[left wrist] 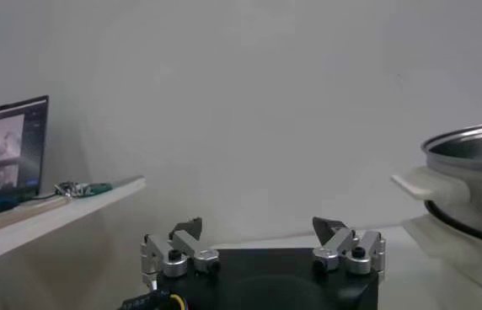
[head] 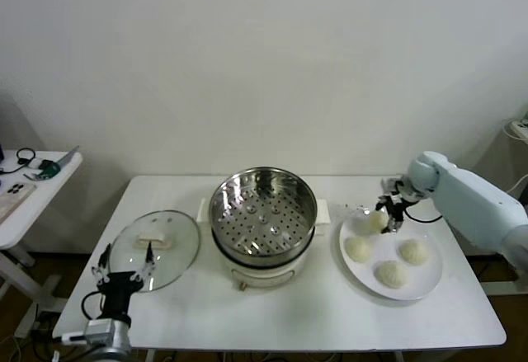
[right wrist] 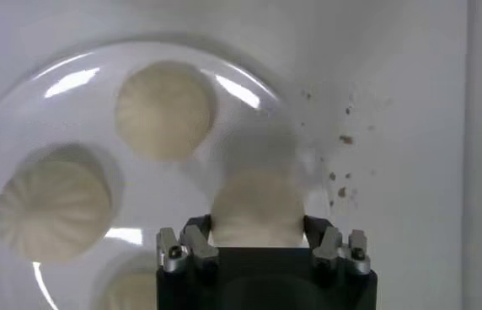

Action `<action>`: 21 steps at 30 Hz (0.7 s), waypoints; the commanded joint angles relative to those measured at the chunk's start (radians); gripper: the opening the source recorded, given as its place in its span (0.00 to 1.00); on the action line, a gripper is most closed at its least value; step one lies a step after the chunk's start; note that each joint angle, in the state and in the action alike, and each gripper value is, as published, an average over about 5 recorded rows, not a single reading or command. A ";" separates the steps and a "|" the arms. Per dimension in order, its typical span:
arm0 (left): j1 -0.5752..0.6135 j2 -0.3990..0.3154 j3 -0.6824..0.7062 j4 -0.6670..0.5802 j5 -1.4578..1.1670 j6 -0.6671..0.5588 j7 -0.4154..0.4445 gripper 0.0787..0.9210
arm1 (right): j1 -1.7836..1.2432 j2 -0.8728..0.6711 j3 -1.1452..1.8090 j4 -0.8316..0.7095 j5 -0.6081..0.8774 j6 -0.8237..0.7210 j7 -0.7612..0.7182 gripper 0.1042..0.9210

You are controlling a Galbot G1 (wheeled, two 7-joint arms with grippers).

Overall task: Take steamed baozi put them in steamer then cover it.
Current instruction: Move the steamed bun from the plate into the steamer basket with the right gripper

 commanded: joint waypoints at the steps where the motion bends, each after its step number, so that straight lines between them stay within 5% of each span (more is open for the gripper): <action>1: 0.002 0.000 0.000 -0.001 0.002 0.000 0.000 0.88 | 0.337 0.001 -0.274 0.157 0.075 0.122 -0.015 0.75; 11: 0.006 -0.002 0.004 0.000 -0.008 -0.002 0.003 0.88 | 0.571 0.168 -0.398 0.260 0.078 0.257 -0.030 0.76; 21: 0.012 0.000 0.016 0.006 -0.007 -0.001 0.003 0.88 | 0.483 0.349 -0.319 0.318 -0.181 0.379 -0.025 0.77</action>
